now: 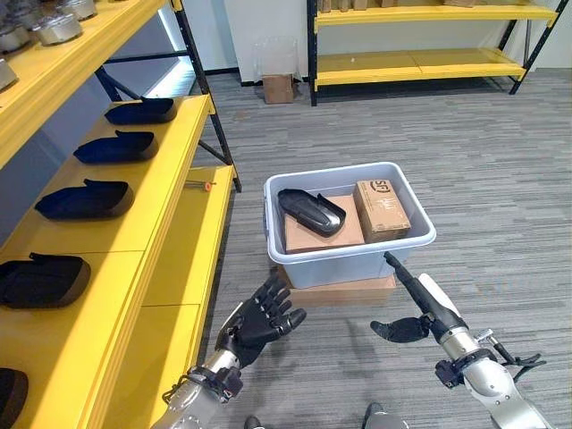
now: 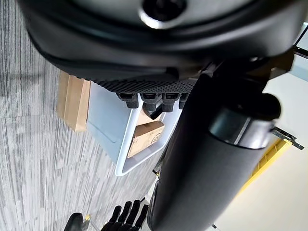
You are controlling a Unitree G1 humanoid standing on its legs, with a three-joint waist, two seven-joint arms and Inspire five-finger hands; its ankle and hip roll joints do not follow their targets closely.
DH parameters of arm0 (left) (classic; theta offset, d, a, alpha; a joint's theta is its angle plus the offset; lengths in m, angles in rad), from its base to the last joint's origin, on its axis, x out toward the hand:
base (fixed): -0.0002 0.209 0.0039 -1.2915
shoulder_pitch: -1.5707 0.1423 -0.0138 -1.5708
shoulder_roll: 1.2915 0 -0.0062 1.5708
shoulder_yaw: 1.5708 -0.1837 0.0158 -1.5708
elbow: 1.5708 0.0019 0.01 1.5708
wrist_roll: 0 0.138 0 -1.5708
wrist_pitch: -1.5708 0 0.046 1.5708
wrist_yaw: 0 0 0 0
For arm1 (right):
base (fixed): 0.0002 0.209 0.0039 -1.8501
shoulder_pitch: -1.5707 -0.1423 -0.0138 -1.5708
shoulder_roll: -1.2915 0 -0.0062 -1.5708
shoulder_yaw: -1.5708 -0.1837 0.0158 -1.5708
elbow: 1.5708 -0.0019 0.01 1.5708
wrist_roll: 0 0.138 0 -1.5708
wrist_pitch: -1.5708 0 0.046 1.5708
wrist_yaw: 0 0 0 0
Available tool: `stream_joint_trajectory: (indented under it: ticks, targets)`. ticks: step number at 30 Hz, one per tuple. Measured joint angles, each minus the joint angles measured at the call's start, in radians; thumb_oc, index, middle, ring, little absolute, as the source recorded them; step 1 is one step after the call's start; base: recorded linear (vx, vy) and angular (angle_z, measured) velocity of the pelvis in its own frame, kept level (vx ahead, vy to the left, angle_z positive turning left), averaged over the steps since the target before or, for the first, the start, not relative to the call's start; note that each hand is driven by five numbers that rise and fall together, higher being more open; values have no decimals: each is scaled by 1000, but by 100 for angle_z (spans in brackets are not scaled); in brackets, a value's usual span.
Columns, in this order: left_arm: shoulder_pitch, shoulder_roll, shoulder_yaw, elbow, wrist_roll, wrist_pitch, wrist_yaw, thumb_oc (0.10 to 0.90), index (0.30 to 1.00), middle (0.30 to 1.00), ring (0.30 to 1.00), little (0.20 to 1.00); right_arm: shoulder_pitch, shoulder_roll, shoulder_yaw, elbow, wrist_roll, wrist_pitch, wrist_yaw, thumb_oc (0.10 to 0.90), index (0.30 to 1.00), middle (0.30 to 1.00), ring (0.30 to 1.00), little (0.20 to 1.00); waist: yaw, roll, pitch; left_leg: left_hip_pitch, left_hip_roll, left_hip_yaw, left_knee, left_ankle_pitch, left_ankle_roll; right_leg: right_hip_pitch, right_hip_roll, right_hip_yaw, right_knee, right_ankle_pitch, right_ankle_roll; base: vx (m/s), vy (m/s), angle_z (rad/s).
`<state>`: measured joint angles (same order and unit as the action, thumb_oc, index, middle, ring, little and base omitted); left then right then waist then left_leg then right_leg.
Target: Move parts from the plastic box to the shelf.
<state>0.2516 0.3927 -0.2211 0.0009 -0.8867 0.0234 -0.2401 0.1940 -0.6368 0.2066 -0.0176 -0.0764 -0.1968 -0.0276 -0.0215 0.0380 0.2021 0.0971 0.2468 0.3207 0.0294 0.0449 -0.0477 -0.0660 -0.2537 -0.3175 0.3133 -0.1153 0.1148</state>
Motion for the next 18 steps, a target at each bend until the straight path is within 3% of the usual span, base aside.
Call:
stream_joint_trajectory:
  ticks: [4, 5, 7, 9, 11, 12, 13, 17, 18]
  targets:
    - [4, -1, 27, 1, 2, 0, 19, 900, 1000, 1000, 1000, 1000, -1, -3, 0, -1, 1, 0, 5, 900, 1000, 1000, 1000, 1000, 4, 10, 12, -16, 20, -3, 54, 5, 1, -11, -2, -13, 73, -57, -12, 100, -135, 14]
    - [3, 5, 45, 1, 0, 0, 17, 900, 1000, 1000, 1000, 1000, -2, -6, -1, -6, 2, 0, 16, 900, 1000, 1000, 1000, 1000, 5, 12, 19, -35, 29, -2, 83, 47, -26, -16, -5, -23, 108, -86, -28, 120, -153, 23]
    - [2, 25, 49, 3, -5, -1, 13, 900, 1000, 1000, 1000, 1000, 0, -7, -1, -11, 2, 2, 37, 900, 1000, 1000, 1000, 1000, 1, 4, 24, -50, 30, 8, 77, 144, -38, -12, -18, -37, 122, -110, -49, 98, -170, 36]
    - [-5, 24, 45, 4, -11, -3, 8, 900, 1000, 1000, 1000, 1000, -4, -6, -1, -18, 2, 4, 42, 900, 1000, 1000, 1000, 1000, -6, -11, 32, -75, 41, 65, 44, 272, -56, -7, -23, -82, 109, -108, -89, 102, -149, 48]
    - [-16, 24, 24, 5, -11, 2, 5, 900, 1000, 1000, 1000, 1000, 4, -4, -1, -17, 2, 12, 42, 900, 1000, 1000, 1000, 1000, -14, -9, 34, -115, 75, 147, 124, 267, -44, 19, -10, -129, 99, -115, -114, 169, -84, 54]
    - [-22, 22, 12, 6, -10, 10, -5, 900, 1000, 1000, 1000, 1000, 15, -4, 3, -17, 4, 13, 39, 900, 1000, 1000, 1000, 1000, -17, -8, 37, -158, 74, 154, 182, 203, -75, 41, 10, -131, 88, -123, -118, 262, -41, 33]
    - [-22, 19, -3, 3, -9, 15, -17, 900, 1000, 1000, 1000, 1000, 27, -8, 3, -17, 12, 12, 40, 900, 1000, 1000, 1000, 1000, 0, -7, 38, -175, 34, 105, 181, 125, -103, 50, 19, -127, 65, -123, -119, 271, 25, 1]
    - [26, 25, -6, -5, 2, 22, -51, 900, 1000, 1000, 1000, 1000, 81, -6, 5, -24, 24, -4, 41, 900, 1000, 1000, 1000, 1000, 37, 10, 39, -243, -28, 107, 121, 126, -85, 67, 80, -102, 27, -121, -142, 261, 132, -37]
    - [40, 25, -6, -3, 2, 22, -71, 900, 1000, 1000, 1000, 1000, 109, -5, -1, -25, 31, -24, 41, 900, 1000, 1000, 1000, 1000, 37, 11, 40, -269, -49, 70, 101, 126, -86, 68, 85, -91, 26, -130, -134, 207, 130, -34]
